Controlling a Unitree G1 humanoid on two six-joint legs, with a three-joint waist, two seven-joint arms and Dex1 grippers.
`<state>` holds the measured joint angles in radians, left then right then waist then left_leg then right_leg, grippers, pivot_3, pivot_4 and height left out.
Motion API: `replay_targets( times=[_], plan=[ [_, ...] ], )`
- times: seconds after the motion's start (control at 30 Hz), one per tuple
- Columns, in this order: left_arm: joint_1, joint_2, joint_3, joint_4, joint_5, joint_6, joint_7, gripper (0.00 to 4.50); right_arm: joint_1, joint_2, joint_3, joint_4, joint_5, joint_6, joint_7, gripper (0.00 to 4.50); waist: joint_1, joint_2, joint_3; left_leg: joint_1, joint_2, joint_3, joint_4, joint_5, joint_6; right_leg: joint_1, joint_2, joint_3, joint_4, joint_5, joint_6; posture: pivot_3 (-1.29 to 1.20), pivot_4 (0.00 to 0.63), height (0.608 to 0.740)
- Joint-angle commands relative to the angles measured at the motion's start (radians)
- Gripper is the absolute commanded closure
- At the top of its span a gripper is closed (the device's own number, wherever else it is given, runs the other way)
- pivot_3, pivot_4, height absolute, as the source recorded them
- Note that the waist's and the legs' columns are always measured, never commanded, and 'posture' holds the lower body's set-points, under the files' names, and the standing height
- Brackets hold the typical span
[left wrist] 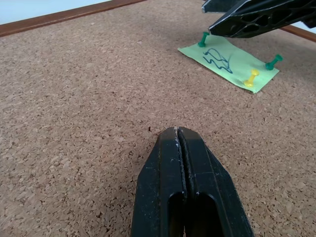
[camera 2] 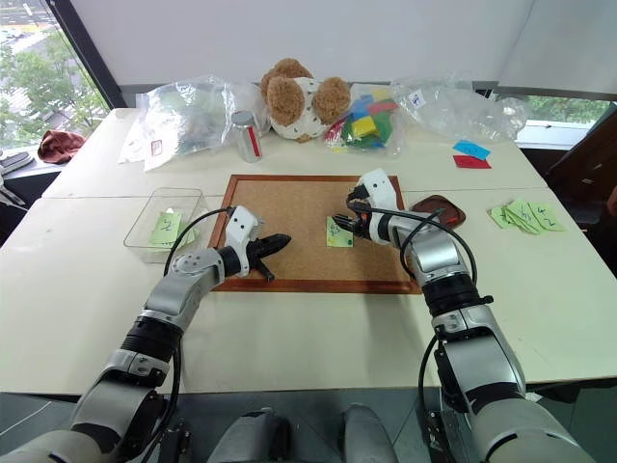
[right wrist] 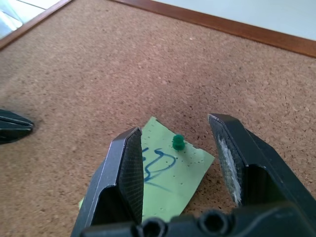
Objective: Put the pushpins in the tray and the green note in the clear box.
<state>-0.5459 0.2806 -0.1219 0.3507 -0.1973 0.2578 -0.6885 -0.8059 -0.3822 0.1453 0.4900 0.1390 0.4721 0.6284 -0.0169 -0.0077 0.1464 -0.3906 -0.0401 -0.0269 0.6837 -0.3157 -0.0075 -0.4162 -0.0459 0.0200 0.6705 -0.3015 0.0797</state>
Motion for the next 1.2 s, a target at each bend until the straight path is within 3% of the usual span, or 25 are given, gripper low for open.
replay_targets(
  times=[0.03,0.13,0.2,0.33,0.93,1.2],
  plan=[
    [0.027,0.002,0.007,-0.018,0.005,0.026,0.004,4.50,-0.040,0.015,-0.020,0.035,-0.009,-0.037,0.009,2.17,-0.001,0.000,0.000,0.000,0.000,0.000,0.000,0.000,0.000,0.000,0.000,0.000,0.000,0.000,0.000,0.00,0.150,0.740],
    [0.035,0.003,0.008,-0.032,0.004,0.035,0.006,4.50,-0.049,0.021,-0.018,0.066,-0.021,-0.058,0.015,2.17,-0.001,0.000,0.000,0.000,0.000,0.000,0.000,0.000,0.000,0.000,0.000,0.000,0.000,0.000,0.000,0.00,0.150,0.740],
    [0.041,0.004,0.009,-0.041,0.004,0.041,0.008,4.50,-0.056,0.026,-0.020,0.083,-0.024,-0.067,0.017,2.74,-0.003,0.000,0.000,0.000,0.000,0.000,0.000,0.000,0.000,0.000,0.000,0.000,0.000,0.000,0.000,0.00,0.150,0.740],
    [0.052,0.006,0.012,-0.056,0.007,0.051,0.008,4.50,-0.067,0.032,-0.017,0.101,-0.030,-0.082,0.024,4.45,-0.004,0.000,0.000,0.000,0.000,0.000,0.000,0.000,0.000,-0.001,0.000,0.000,0.001,0.000,0.000,0.00,0.150,0.740],
    [0.081,0.020,-0.012,-0.056,0.035,0.073,-0.007,4.50,-0.037,-0.081,-0.135,-0.259,0.011,0.121,0.007,4.45,-0.002,0.000,0.000,-0.001,0.000,0.000,-0.001,0.000,-0.001,-0.002,0.000,0.000,0.001,0.000,0.000,0.00,0.150,0.740],
    [0.082,0.017,-0.016,-0.050,0.036,0.069,-0.007,4.50,-0.003,-0.210,-0.263,-0.167,-0.012,0.088,-0.091,4.45,0.001,0.000,0.000,-0.001,0.000,0.000,-0.001,0.000,0.000,-0.002,0.000,0.001,0.001,0.000,0.000,0.00,0.150,0.740]
  ],
)
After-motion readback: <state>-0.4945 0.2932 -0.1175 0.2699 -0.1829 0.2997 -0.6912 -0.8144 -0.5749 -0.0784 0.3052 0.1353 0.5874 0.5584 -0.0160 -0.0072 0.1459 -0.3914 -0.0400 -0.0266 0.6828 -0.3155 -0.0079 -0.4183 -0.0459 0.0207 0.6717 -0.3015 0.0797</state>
